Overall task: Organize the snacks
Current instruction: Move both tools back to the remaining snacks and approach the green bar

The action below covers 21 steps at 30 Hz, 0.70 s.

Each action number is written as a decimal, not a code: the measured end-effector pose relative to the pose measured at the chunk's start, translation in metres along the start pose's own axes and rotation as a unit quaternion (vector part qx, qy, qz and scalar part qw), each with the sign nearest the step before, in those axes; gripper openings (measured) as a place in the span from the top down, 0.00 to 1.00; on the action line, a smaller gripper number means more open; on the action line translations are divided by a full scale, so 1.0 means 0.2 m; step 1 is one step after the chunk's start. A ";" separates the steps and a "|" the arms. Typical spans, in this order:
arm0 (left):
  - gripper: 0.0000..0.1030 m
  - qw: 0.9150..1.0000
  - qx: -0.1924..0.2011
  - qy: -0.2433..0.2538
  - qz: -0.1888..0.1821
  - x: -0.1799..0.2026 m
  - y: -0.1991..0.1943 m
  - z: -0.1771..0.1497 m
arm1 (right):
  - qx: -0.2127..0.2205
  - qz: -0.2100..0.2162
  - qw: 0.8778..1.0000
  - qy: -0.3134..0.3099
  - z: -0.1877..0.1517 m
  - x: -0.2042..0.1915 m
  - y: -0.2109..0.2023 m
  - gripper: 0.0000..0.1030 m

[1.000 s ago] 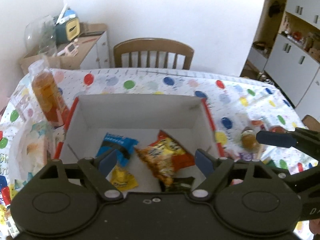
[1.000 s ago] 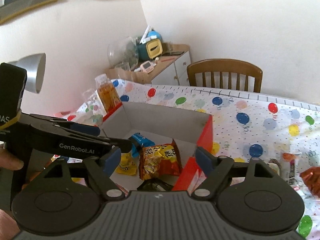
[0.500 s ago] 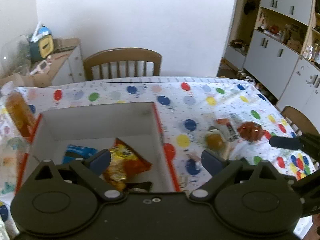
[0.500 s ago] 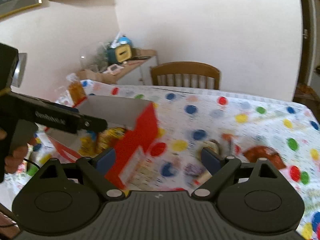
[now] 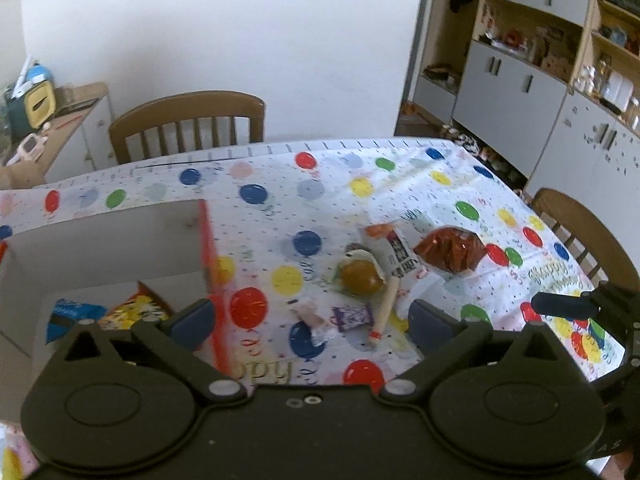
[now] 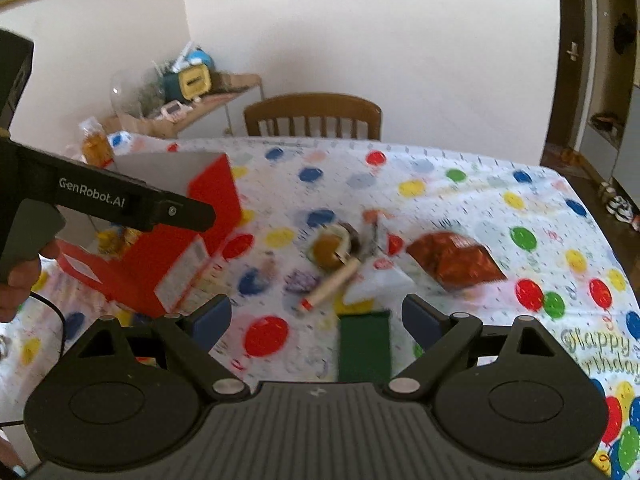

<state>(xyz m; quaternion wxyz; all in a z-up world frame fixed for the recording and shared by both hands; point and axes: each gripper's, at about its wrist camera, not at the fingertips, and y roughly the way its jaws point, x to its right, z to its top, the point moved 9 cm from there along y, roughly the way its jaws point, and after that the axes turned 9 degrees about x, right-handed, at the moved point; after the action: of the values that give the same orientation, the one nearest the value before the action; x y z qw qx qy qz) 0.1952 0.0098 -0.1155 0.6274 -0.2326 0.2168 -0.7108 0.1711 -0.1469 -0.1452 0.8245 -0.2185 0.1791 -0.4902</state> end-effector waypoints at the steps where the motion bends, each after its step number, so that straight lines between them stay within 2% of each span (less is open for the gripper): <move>1: 0.00 1.000 -0.002 0.002 -0.002 0.02 0.02 -0.01 | -0.005 -0.004 1.000 -0.003 -0.03 0.02 0.02 0.10; 8: 0.01 0.999 -0.035 0.013 -0.015 0.17 0.20 -0.10 | -0.030 -0.032 0.999 -0.004 -0.15 0.12 0.13 0.10; 14: 0.04 0.998 -0.057 0.015 -0.026 0.24 0.34 -0.15 | -0.047 -0.030 0.998 0.005 -0.20 0.17 0.21 0.10; 17: 0.08 0.997 -0.065 0.020 -0.027 0.27 0.40 -0.16 | -0.056 -0.032 0.998 0.009 -0.23 0.18 0.25 0.10; 21: 0.18 0.996 -0.074 0.026 -0.034 0.30 0.47 -0.18 | -0.064 -0.034 0.997 0.024 -0.25 0.21 0.29 0.10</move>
<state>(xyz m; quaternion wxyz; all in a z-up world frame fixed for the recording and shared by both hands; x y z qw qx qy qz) 0.2426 -0.0613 -0.1973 0.5778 -0.2671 0.2771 -0.7198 0.2064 -0.1680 -0.2217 0.7872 -0.2652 0.2226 -0.5103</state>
